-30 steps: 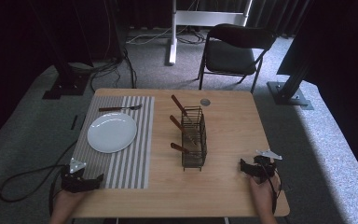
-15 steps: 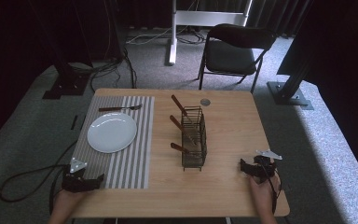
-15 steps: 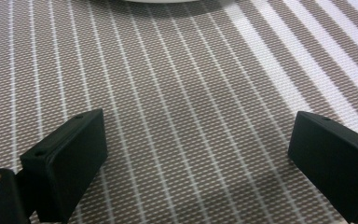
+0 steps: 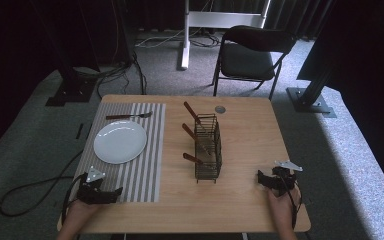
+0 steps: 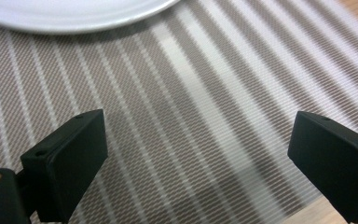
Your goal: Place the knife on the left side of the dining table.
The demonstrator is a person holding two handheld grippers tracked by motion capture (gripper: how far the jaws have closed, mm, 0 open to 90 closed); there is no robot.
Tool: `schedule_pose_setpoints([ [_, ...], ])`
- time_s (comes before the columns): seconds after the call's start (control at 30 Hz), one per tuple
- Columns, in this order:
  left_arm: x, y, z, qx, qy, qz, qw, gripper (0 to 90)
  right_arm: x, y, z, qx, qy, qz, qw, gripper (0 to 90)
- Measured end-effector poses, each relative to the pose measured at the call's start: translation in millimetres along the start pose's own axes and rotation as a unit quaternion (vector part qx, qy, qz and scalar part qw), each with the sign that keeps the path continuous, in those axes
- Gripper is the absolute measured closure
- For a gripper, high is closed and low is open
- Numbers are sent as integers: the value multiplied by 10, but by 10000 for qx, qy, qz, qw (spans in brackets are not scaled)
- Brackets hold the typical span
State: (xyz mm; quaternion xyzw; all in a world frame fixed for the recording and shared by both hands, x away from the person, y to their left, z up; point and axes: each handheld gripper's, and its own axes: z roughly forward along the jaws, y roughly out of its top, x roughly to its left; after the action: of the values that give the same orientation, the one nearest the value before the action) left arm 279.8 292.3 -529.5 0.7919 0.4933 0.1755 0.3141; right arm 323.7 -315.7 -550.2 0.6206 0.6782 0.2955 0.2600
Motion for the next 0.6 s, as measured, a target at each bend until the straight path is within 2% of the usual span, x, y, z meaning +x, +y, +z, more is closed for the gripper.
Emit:
schedule_pose_setpoints([
  [0.3,-159,226,26,-168,-211,217,9994,63,0,0,0,0,0,0,10000,123],
  [0.6,-334,474,12,-353,-588,394,9969,63,0,0,0,1,0,1,10000,123],
])
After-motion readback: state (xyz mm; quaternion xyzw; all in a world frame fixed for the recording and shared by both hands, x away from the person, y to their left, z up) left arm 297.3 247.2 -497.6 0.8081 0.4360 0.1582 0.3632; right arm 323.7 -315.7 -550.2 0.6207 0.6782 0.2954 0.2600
